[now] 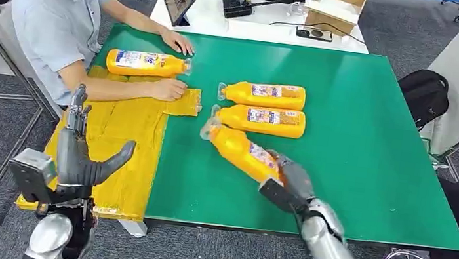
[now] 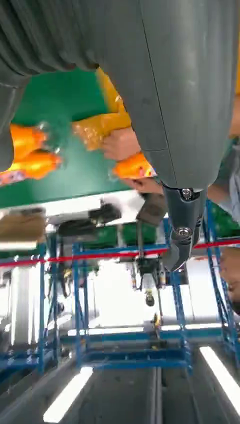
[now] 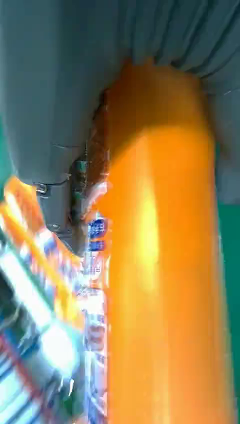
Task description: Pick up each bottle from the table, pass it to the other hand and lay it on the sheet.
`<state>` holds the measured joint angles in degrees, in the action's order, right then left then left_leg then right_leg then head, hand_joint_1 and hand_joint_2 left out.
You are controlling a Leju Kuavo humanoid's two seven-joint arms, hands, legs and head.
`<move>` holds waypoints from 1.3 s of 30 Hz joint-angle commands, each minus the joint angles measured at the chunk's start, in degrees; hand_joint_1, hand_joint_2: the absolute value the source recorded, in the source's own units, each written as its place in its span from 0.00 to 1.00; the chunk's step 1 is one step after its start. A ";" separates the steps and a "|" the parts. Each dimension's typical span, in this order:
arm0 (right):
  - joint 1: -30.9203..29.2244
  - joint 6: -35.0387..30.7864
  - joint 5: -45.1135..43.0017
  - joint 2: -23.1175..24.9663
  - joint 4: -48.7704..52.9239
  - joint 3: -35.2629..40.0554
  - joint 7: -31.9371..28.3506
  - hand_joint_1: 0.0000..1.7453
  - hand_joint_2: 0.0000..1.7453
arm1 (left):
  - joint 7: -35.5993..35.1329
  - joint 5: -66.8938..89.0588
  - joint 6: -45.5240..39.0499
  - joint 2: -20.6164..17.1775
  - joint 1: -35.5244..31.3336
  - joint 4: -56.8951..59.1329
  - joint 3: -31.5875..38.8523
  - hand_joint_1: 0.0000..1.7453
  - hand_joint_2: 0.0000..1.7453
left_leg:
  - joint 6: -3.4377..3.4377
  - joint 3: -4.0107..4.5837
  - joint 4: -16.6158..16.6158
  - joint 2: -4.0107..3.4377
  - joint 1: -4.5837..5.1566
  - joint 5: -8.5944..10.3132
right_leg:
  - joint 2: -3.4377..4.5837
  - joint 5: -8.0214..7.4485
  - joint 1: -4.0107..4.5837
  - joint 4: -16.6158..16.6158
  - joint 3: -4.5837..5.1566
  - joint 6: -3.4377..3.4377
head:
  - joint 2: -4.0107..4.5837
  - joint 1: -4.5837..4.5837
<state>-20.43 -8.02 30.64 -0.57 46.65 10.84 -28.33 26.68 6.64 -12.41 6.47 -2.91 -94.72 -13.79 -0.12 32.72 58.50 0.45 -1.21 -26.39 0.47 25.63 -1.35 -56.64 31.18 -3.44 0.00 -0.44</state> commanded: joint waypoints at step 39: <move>2.21 -19.35 1.85 11.40 5.09 29.77 -9.81 1.00 1.00 | -6.40 -22.75 18.89 2.04 -1.57 14.97 -13.07 0.00 1.00 | -0.01 0.60 -0.06 -0.05 0.01 0.13 | -0.02 -0.04 0.00 0.01 0.55 0.11 | 0.00 -0.02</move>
<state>-14.16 -26.71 35.82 8.96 59.73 31.80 -34.84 22.31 -11.24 5.75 8.31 0.33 -86.49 -23.06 -0.20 33.41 58.49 0.49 -1.21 -26.26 0.41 25.62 -1.37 -56.67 31.79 -3.44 0.00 -0.46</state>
